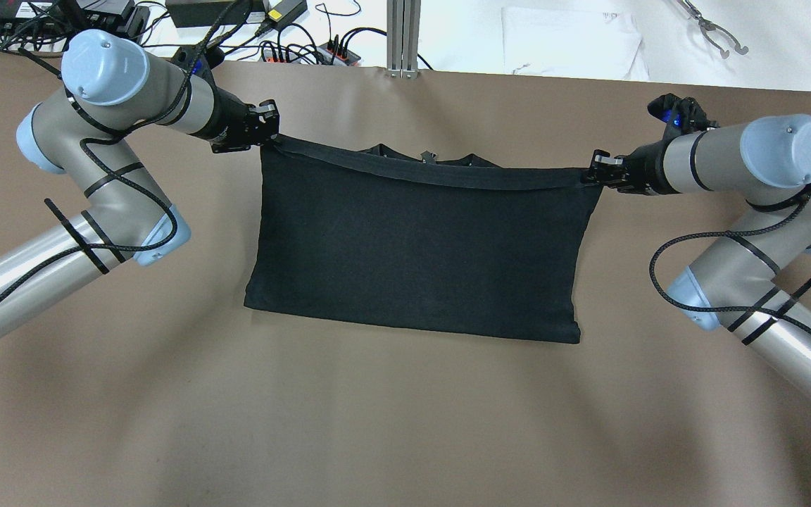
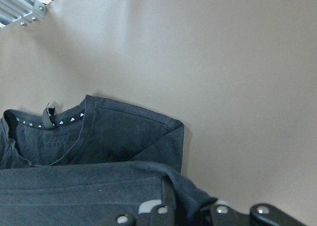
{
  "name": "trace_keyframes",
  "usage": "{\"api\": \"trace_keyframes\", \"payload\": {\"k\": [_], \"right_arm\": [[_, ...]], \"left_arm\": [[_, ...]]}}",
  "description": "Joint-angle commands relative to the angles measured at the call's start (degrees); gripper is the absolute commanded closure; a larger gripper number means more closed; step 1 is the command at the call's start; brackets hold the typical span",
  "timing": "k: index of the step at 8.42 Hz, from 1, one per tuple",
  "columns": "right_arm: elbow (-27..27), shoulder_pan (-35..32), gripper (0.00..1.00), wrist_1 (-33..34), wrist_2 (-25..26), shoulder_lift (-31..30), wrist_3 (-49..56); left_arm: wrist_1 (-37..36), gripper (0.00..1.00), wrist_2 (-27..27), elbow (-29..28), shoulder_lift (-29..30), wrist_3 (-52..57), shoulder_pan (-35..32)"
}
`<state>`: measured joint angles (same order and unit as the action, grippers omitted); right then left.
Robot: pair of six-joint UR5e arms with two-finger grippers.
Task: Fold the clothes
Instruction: 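Lift the hem with both grippers and fold it toward the collar, then lower the hem onto the collar edge and open both grippers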
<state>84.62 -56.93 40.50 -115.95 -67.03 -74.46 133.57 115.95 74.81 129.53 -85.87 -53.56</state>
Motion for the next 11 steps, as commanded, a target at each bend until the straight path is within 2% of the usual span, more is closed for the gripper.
{"api": "trace_keyframes", "payload": {"k": [1, 4, 5, 6, 7, 10, 11], "right_arm": [[-1.3, 0.1, 1.0, 1.3, 0.1, 2.3, -0.3], [-1.6, 0.1, 1.0, 1.3, 0.0, 2.3, -0.2], [-1.6, 0.1, 0.93, 1.3, 0.0, 2.3, -0.2], [-1.6, 0.0, 0.82, 1.4, 0.0, 2.3, -0.3], [-1.6, -0.1, 0.8, 1.6, 0.1, 2.3, -0.4], [-1.7, -0.8, 0.84, 4.2, 0.1, 2.7, -0.1], [-3.0, -0.9, 0.84, 4.8, 0.0, 4.6, -0.3]], "left_arm": [[0.0, 1.0, -0.1, 0.0, 1.8, -0.9, 0.6], [0.2, 1.0, -0.2, 0.4, 2.1, -1.1, 1.7], [0.2, 1.0, -0.2, 0.4, 2.0, -0.5, 1.7], [0.2, 1.0, -0.2, 0.4, 1.8, -0.4, 1.7], [0.1, 1.0, -0.2, 0.2, 1.9, -0.4, 1.6], [-0.2, 1.0, -0.1, -0.1, 2.0, -0.2, -0.1], [-0.3, 1.0, -0.4, -0.3, 2.0, -0.2, -0.1]]}}
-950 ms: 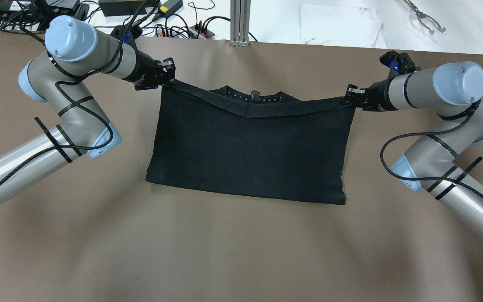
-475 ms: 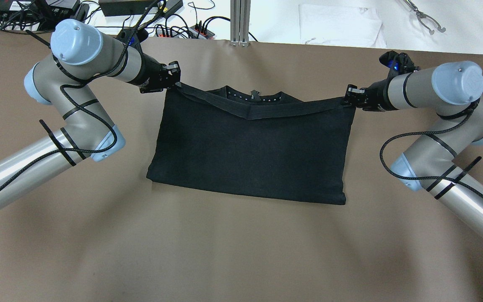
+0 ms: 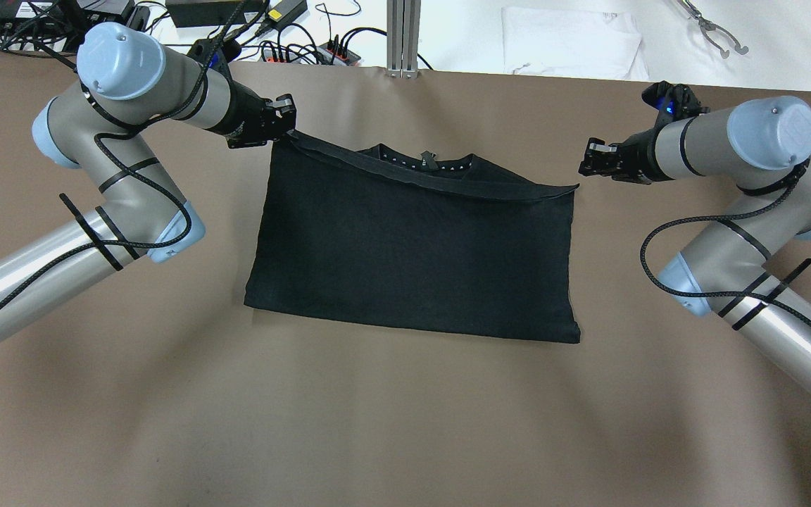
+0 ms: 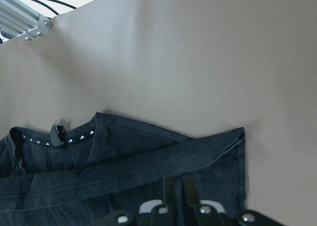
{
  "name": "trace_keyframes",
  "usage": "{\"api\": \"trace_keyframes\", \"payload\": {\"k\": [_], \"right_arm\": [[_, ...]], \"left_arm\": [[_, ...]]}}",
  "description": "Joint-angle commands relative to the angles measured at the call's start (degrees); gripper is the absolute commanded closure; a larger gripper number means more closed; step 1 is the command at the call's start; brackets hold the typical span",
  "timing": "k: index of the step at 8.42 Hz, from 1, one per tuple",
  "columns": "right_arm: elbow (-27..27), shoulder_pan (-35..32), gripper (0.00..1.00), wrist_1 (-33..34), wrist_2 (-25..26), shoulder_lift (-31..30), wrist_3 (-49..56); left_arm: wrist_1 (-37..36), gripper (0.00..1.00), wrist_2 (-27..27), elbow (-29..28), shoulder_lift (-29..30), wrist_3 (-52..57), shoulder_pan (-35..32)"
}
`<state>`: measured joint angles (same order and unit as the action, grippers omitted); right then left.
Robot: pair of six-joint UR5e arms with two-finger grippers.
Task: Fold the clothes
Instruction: 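Lower the hem onto the collar edge and open both grippers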
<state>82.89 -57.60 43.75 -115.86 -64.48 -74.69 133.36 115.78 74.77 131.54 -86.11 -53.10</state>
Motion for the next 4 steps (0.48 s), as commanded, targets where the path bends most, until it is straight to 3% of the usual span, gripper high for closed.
{"api": "trace_keyframes", "payload": {"k": [1, 2, 3, 4], "right_arm": [[-1.8, -0.2, 0.82, 1.6, -0.1, 2.9, -0.2], [-1.7, -0.1, 0.51, 1.6, -0.4, 3.0, -0.2], [-1.5, 0.1, 0.07, 1.5, -0.5, 3.1, -0.2], [-1.2, 0.1, 0.06, 1.6, -0.9, 3.2, -0.2]], "left_arm": [[0.1, 0.01, -2.7, -0.8, -0.2, 0.4, -0.5], [0.0, 0.0, -4.7, -1.0, -0.3, 2.6, -0.5], [-0.1, 0.0, -4.8, -1.0, -0.3, 4.0, -0.7], [0.0, 0.0, -6.2, -1.0, -0.3, 4.1, -0.7]]}}
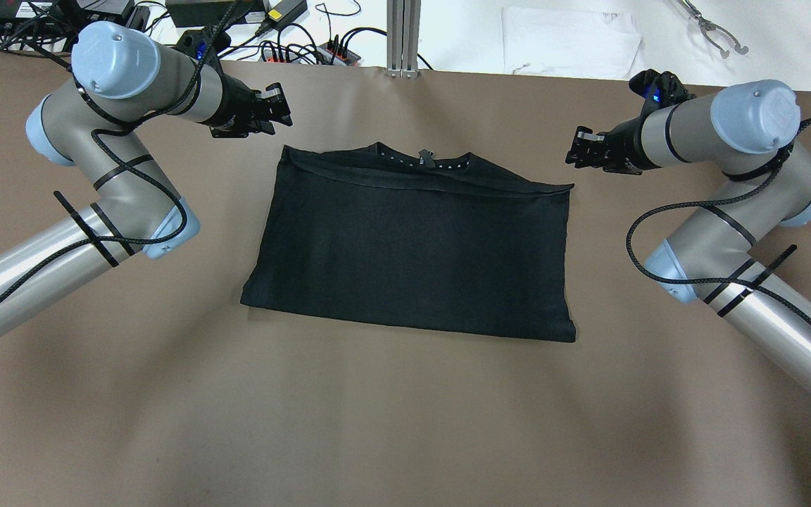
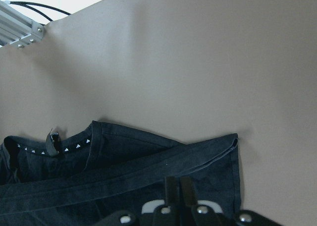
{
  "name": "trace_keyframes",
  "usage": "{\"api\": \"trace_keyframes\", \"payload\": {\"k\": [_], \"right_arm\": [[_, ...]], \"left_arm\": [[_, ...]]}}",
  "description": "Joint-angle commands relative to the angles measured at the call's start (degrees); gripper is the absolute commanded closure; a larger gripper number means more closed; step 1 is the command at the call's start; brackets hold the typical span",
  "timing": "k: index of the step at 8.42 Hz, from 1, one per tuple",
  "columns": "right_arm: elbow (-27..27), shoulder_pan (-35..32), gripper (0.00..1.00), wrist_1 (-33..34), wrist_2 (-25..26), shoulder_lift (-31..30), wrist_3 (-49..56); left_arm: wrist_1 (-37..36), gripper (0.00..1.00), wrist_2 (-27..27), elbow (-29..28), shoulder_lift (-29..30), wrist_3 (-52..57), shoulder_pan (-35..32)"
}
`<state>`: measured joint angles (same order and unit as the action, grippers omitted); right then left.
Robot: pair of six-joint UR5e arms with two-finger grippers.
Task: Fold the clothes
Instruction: 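Move the right gripper to the shirt's near corner while the left draws back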
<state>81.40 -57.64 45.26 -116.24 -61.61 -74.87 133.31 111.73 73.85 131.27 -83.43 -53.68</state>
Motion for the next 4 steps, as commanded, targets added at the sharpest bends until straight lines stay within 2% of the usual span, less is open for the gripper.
{"api": "trace_keyframes", "payload": {"k": [1, 3, 4], "right_arm": [[0.2, 0.2, 0.06, 0.2, -1.5, 0.3, 0.0], [0.5, 0.2, 0.06, 0.4, -8.3, -0.7, -1.1], [1.2, 0.6, 0.06, 0.8, -11.0, -1.3, -5.0]], "left_arm": [[-0.1, 0.0, -2.7, 0.0, 0.0, 1.4, -0.1], [-0.1, 0.0, -2.7, 0.1, -0.1, 1.3, -0.7], [-0.1, 0.0, -2.7, 0.2, -0.1, 1.3, -1.0]]}}
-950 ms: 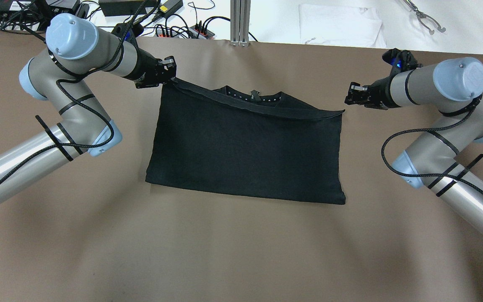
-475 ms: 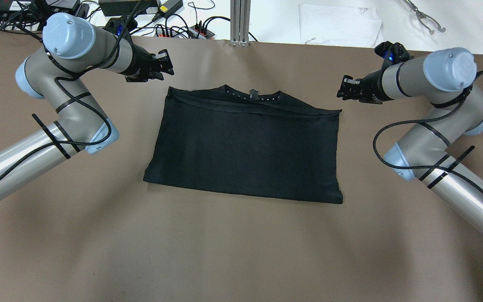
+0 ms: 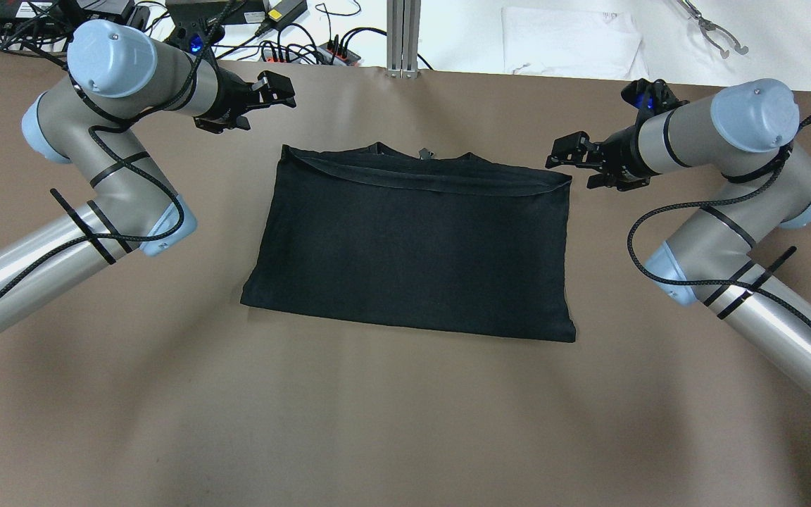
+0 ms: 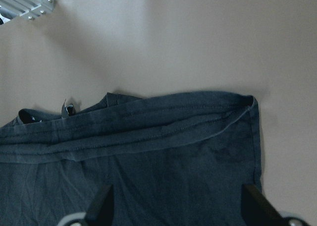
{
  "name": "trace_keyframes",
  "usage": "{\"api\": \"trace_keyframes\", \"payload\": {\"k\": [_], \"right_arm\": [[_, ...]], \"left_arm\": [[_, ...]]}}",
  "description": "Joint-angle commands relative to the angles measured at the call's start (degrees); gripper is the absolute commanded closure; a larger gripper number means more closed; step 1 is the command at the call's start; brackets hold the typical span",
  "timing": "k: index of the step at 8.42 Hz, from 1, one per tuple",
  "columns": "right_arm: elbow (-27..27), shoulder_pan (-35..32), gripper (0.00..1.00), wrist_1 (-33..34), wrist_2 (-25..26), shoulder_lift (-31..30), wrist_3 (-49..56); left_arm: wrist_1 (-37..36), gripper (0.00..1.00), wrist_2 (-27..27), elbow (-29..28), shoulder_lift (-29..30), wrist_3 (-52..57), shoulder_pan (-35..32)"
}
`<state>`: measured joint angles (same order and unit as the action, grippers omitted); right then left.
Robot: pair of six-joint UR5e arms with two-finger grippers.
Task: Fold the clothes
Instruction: 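Move the right gripper to the shirt's near corner while the left draws back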
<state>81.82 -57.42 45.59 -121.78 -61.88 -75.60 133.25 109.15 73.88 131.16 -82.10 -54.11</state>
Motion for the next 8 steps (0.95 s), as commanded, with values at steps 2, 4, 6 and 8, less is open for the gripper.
{"api": "trace_keyframes", "payload": {"k": [2, 4, 6, 8], "right_arm": [[1.2, 2.6, 0.06, -0.1, -7.4, -3.2, -12.0], [6.1, 4.9, 0.06, -0.5, -7.2, -10.1, -12.1], [10.8, 7.7, 0.06, -0.6, -6.6, -15.4, -12.1], [10.8, 11.3, 0.06, -0.8, -5.4, -15.4, -12.4]], "left_arm": [[0.1, 0.0, -0.1, 0.7, -0.2, 0.0, -1.1], [0.2, 0.0, -0.2, 1.3, -0.9, 0.0, -1.0], [0.2, 0.0, -0.2, 3.1, -2.5, 0.0, -0.8], [0.2, 0.0, -1.3, 3.1, -2.7, 0.1, -0.7]]}}
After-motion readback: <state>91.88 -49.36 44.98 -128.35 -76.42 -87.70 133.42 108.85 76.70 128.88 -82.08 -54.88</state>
